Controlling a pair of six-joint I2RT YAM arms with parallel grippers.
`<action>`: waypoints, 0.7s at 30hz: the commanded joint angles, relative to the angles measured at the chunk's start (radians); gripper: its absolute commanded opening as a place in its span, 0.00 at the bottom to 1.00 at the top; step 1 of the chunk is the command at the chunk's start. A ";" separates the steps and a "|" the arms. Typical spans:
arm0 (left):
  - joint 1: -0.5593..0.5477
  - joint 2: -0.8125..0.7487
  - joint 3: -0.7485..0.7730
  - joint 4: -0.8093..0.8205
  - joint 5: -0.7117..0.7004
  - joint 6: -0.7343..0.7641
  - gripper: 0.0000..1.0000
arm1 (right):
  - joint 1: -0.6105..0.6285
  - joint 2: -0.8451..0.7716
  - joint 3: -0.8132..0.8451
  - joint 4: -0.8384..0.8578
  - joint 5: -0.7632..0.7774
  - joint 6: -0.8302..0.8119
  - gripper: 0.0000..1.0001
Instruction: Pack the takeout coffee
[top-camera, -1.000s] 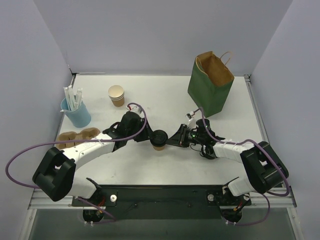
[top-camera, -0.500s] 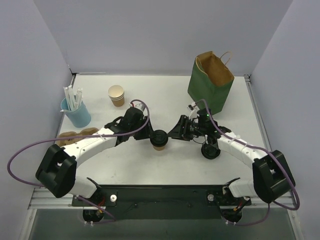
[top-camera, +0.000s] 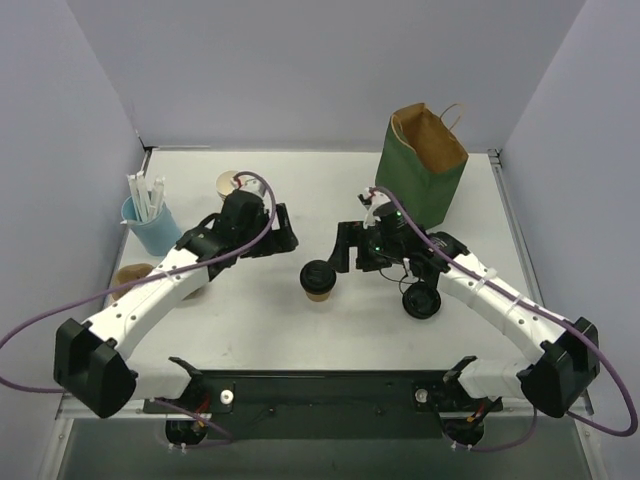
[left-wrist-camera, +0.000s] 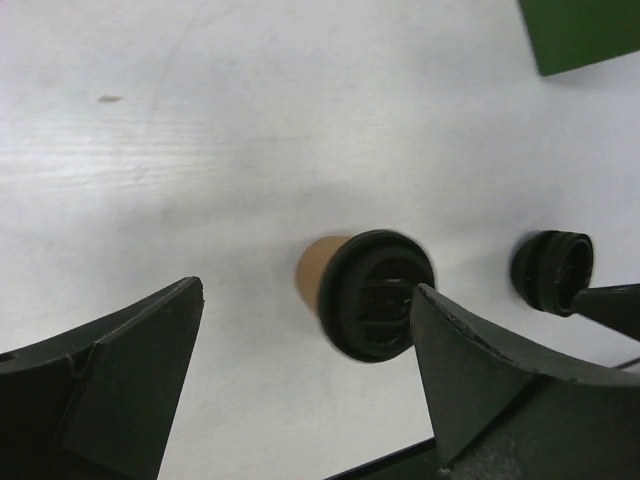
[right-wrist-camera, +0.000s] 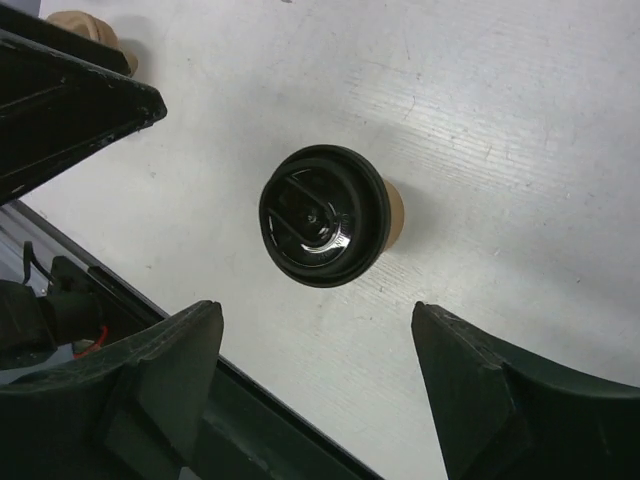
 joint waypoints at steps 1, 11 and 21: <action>0.044 -0.171 -0.114 -0.098 -0.166 0.029 0.97 | 0.081 0.065 0.113 -0.134 0.177 -0.048 0.81; 0.053 -0.524 -0.385 0.001 -0.157 0.136 0.97 | 0.226 0.293 0.280 -0.206 0.327 -0.088 0.95; 0.052 -0.674 -0.368 -0.132 -0.129 0.216 0.97 | 0.275 0.419 0.381 -0.243 0.375 -0.102 0.93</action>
